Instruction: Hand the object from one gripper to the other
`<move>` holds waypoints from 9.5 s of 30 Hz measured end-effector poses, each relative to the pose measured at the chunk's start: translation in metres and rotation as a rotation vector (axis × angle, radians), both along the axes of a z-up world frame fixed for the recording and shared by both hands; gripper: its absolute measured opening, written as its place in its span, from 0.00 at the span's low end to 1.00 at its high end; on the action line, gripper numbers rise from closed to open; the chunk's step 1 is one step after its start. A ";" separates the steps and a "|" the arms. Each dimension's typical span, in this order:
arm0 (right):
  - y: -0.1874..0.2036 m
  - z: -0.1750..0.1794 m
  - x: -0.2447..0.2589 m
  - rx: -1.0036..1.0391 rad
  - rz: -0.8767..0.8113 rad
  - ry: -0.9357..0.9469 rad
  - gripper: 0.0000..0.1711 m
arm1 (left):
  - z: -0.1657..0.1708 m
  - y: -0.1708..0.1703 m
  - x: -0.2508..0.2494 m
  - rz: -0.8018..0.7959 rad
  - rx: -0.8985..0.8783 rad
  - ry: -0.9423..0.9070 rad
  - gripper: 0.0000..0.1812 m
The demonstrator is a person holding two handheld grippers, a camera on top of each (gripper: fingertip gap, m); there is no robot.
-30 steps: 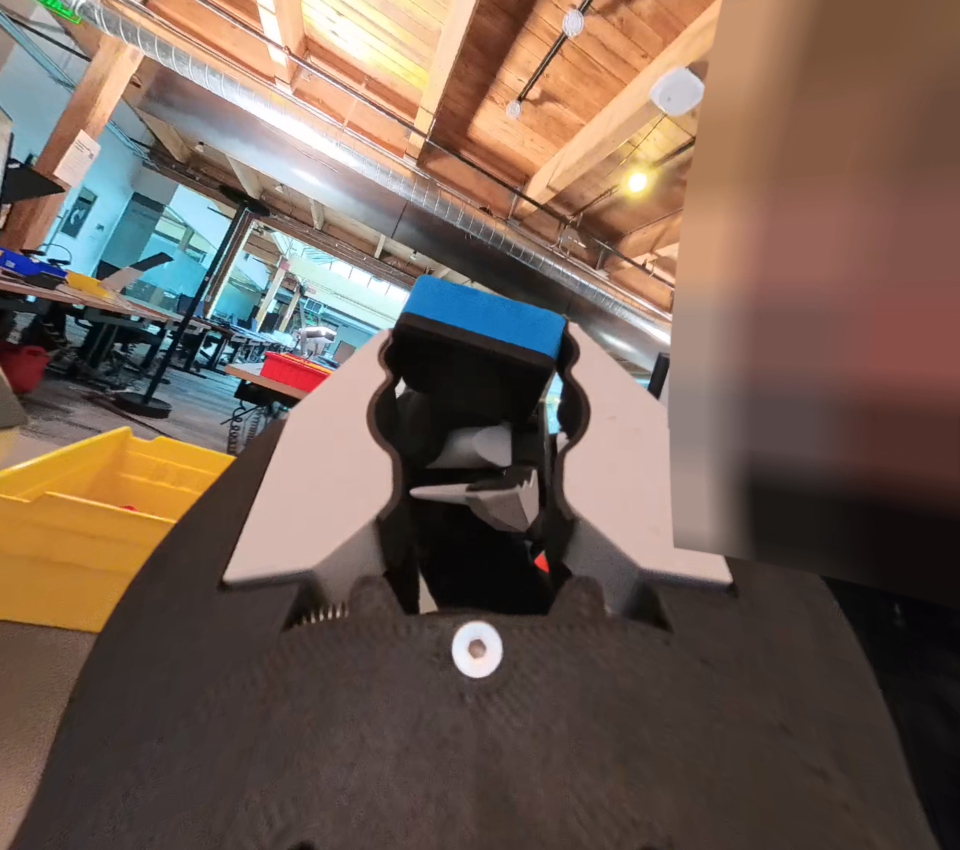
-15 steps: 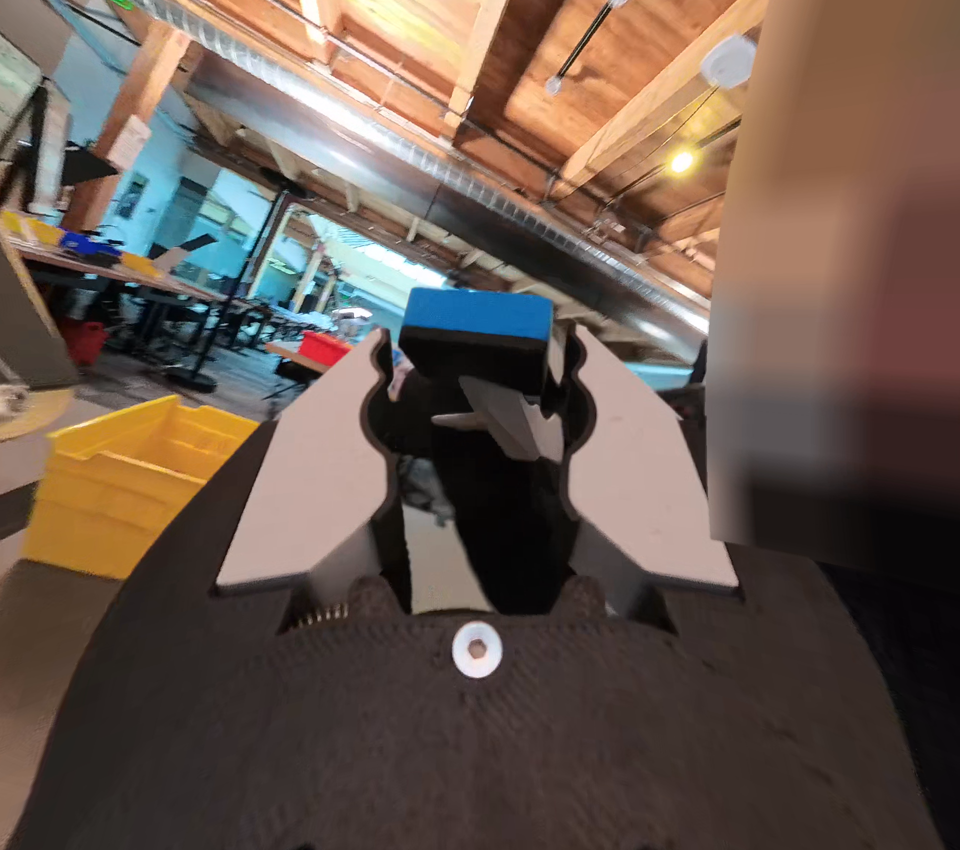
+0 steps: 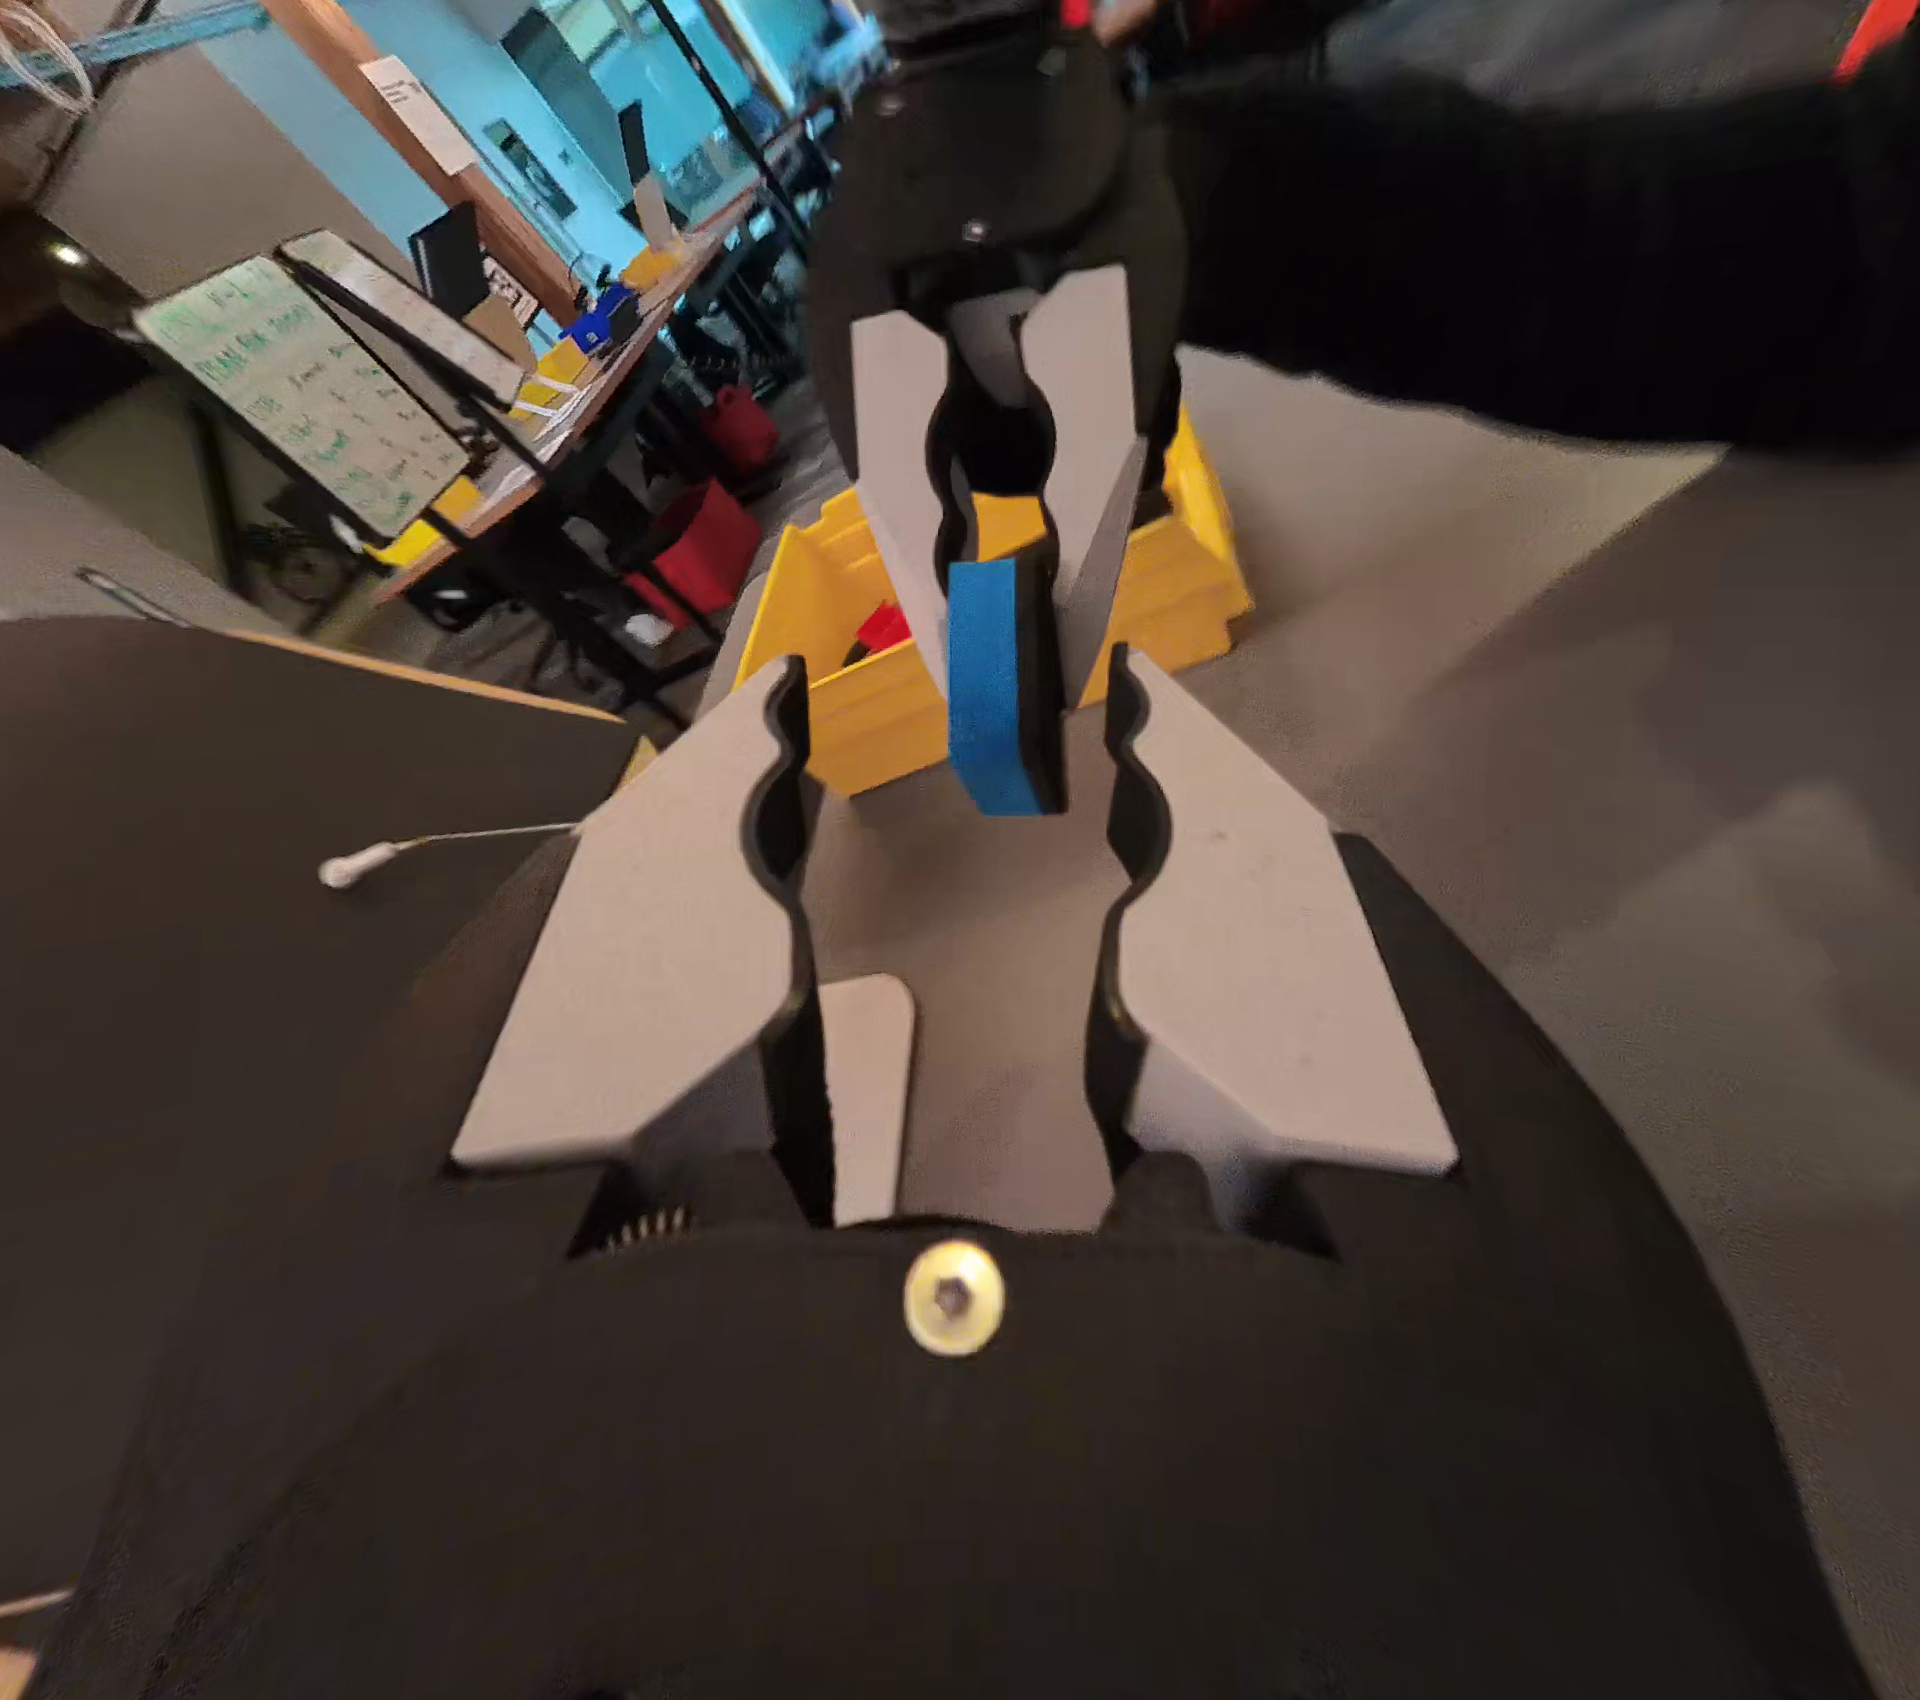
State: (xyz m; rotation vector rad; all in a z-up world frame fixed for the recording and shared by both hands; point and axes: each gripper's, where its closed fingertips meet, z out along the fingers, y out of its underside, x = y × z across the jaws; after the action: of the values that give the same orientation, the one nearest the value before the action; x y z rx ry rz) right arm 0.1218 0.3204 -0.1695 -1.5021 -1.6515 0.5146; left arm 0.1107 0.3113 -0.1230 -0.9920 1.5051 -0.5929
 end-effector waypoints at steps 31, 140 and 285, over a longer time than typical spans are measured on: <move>-0.049 -0.015 -0.017 -0.828 0.433 0.326 0.12 | -0.058 -0.022 0.009 0.058 1.351 0.518 0.21; 0.046 0.011 -0.065 0.637 -0.085 0.084 0.45 | -0.013 0.032 -0.058 0.224 -0.664 -0.009 0.11; 0.070 -0.016 -0.094 0.598 -0.253 0.095 0.34 | -0.043 0.041 -0.107 0.481 -0.635 -0.219 0.47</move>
State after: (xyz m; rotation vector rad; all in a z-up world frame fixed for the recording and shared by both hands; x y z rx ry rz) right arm 0.0278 0.3906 -0.1856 -1.1863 -1.3522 -0.0514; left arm 0.0034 0.3520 -0.1664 -1.6530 0.8365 -0.8130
